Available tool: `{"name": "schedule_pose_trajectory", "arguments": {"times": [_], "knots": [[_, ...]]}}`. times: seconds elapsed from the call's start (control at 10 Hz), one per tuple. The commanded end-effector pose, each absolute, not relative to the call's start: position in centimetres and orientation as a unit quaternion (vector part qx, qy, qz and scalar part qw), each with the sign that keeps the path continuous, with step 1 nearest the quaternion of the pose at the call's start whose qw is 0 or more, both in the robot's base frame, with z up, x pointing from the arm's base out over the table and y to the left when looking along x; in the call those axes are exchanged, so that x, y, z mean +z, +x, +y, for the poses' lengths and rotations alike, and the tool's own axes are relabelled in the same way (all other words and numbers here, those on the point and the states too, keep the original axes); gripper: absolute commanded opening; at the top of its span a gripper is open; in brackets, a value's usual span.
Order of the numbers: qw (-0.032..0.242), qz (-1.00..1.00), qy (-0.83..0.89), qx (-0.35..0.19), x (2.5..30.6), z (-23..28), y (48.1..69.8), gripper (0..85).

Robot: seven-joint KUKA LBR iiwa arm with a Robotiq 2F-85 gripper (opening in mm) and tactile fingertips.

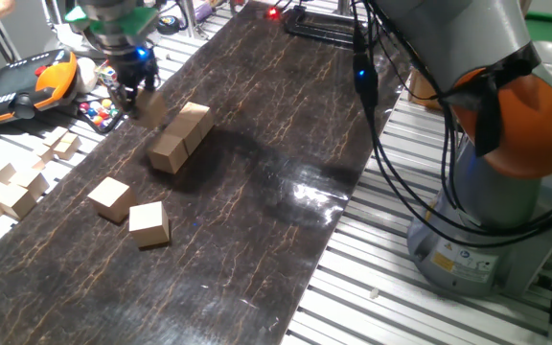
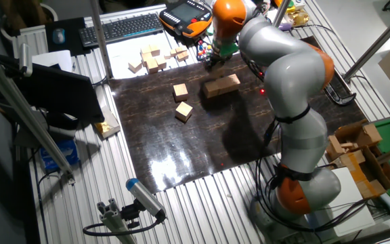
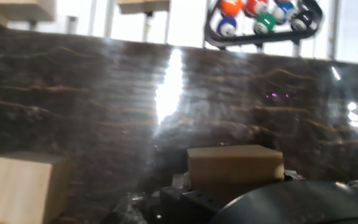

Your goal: Stack the blocks into a pyramid shape

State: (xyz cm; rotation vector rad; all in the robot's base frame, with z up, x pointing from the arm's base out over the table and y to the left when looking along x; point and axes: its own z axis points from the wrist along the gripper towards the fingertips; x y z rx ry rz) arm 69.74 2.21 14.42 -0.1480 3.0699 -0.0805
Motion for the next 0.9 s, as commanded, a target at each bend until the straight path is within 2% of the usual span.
{"name": "schedule_pose_trajectory", "arguments": {"times": [0.0, 0.8], "knots": [[0.031, 0.998, -0.046, -0.026, 14.6, 1.5, 69.3, 0.7], [0.018, 0.999, -0.010, -0.033, 14.0, -0.5, 67.5, 0.7]]}}
